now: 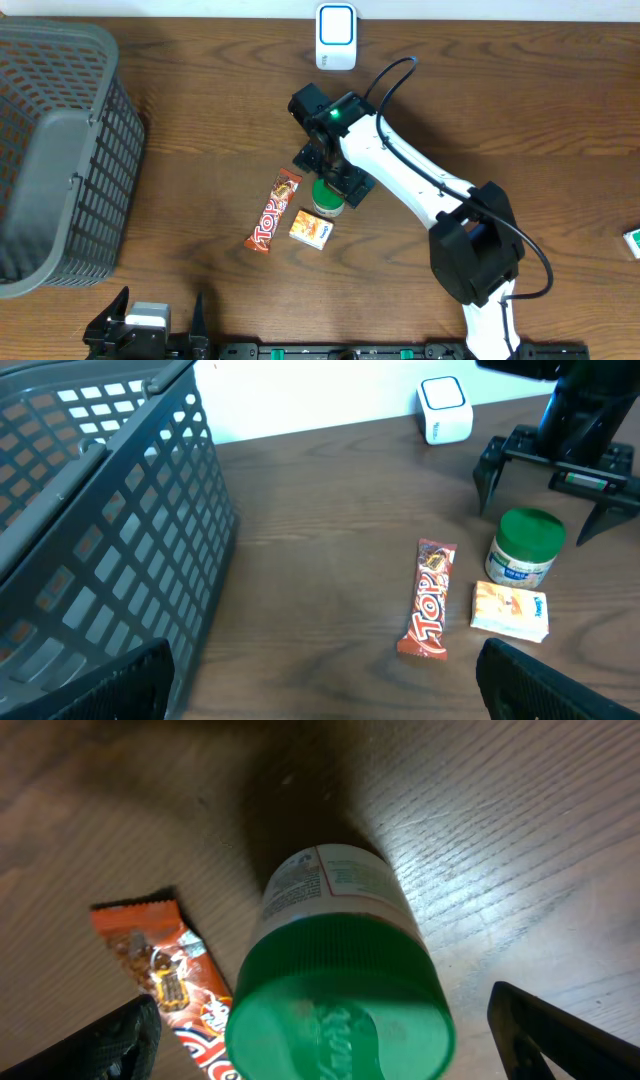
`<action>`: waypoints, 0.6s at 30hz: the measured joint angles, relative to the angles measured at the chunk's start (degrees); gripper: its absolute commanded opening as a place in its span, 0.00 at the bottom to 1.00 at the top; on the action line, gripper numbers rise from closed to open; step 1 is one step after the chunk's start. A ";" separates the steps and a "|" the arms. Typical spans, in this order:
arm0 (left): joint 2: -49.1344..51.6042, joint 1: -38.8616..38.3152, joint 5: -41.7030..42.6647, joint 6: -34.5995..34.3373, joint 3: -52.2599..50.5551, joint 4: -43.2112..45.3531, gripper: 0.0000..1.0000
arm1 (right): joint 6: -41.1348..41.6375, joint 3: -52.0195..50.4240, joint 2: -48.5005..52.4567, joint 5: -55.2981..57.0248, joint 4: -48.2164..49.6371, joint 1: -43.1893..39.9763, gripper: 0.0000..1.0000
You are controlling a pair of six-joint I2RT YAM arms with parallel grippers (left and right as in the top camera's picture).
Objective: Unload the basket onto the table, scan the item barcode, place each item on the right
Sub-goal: 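Move the right gripper over the green-lidded jar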
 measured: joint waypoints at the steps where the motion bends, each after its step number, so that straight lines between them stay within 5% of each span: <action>1: 0.00 0.00 0.00 0.00 0.00 0.00 0.96 | 0.13 0.00 0.42 -0.26 0.02 0.04 0.99; 14: 0.00 0.00 0.00 0.00 0.00 0.00 0.96 | 0.66 -0.02 2.49 -2.10 1.11 2.67 0.98; 18: 0.00 0.00 0.00 0.00 0.00 0.00 0.96 | 0.63 -0.35 2.49 -2.05 1.16 2.84 0.89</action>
